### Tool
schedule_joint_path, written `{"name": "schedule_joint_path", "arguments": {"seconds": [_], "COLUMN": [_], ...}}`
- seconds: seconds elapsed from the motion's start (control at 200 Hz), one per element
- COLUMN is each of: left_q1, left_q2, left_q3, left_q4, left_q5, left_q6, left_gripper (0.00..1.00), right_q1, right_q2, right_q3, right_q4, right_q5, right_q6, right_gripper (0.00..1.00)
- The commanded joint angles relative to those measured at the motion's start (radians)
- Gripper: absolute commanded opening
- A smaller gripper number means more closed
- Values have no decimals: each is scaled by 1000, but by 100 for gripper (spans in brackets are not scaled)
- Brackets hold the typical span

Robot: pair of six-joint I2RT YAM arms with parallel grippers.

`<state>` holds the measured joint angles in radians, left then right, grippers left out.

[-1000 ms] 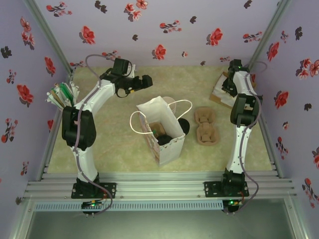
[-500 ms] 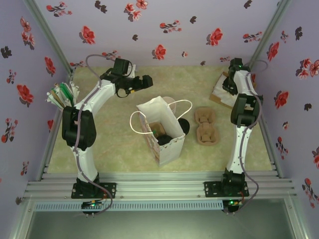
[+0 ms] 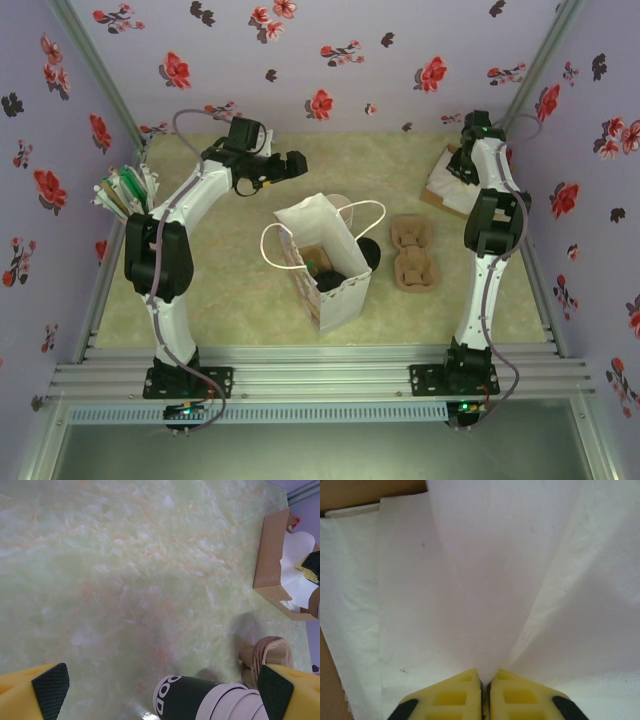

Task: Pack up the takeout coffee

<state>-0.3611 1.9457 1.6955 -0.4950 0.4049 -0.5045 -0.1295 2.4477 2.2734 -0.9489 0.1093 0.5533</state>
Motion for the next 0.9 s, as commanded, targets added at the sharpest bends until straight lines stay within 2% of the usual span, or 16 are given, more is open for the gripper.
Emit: {"name": "schedule_joint_path", "arguments": {"seconds": [0.0, 0.105, 0.52, 0.895], "left_q1": [-7, -6, -6, -12], "left_q2": [-44, -72, -252, -458], "left_q3": [1, -22, -155, -282], "left_q4": [-7, 9, 105, 122], "left_q5": [17, 14, -45, -68], "left_q6": [23, 17, -23, -63], "left_gripper": [99, 99, 99, 99], "right_q1": [-5, -4, 24, 68], "right_q2": [-75, -122, -419, -639], "right_q3": [0, -41, -336, -447], "right_q4": [-15, 8, 236, 292], "right_q5": [19, 29, 31, -60], "right_q6": [-4, -4, 11, 0], "right_gripper": [8, 0, 0, 0]}}
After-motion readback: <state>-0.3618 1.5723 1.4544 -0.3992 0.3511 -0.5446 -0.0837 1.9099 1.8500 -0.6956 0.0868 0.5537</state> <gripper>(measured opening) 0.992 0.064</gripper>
